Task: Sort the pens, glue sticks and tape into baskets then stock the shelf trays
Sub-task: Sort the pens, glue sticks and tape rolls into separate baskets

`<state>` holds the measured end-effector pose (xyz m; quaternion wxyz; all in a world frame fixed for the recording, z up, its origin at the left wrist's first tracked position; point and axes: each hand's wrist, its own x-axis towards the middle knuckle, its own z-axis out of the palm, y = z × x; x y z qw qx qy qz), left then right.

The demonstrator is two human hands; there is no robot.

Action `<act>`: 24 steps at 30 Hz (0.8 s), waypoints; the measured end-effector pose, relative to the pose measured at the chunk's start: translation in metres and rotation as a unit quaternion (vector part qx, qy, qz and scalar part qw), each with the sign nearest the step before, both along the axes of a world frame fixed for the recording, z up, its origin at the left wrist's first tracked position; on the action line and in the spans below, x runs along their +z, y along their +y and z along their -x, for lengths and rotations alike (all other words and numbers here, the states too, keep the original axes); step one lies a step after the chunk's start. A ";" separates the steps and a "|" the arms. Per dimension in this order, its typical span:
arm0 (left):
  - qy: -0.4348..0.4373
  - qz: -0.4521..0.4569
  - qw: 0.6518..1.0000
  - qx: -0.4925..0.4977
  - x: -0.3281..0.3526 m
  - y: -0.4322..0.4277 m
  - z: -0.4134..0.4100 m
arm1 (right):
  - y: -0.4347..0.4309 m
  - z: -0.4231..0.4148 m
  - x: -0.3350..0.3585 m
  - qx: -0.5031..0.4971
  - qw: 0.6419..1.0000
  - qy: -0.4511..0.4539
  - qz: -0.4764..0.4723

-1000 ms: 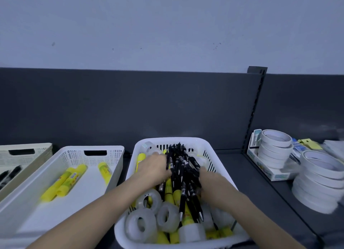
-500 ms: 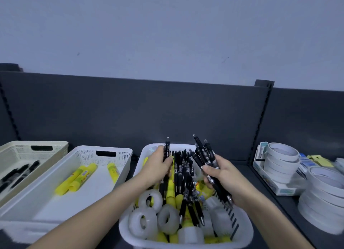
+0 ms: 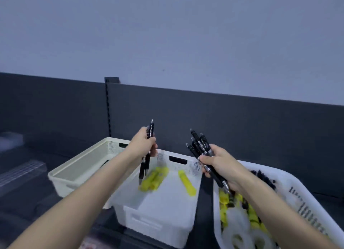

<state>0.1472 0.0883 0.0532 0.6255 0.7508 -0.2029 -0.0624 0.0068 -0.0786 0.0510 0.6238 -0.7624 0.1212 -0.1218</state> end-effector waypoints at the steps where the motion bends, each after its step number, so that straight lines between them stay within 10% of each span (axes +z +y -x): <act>1: -0.002 -0.017 1.000 0.017 -0.002 0.020 -0.016 | 0.016 -0.019 -0.001 0.011 1.000 0.007 -0.003; 15: 0.047 -0.278 0.960 -0.004 -0.055 0.129 -0.158 | 0.183 -0.228 -0.065 -0.020 0.988 0.147 0.041; 24: -0.011 -0.314 0.948 -0.043 -0.067 0.140 -0.170 | 0.199 -0.224 -0.061 0.049 0.889 0.226 0.395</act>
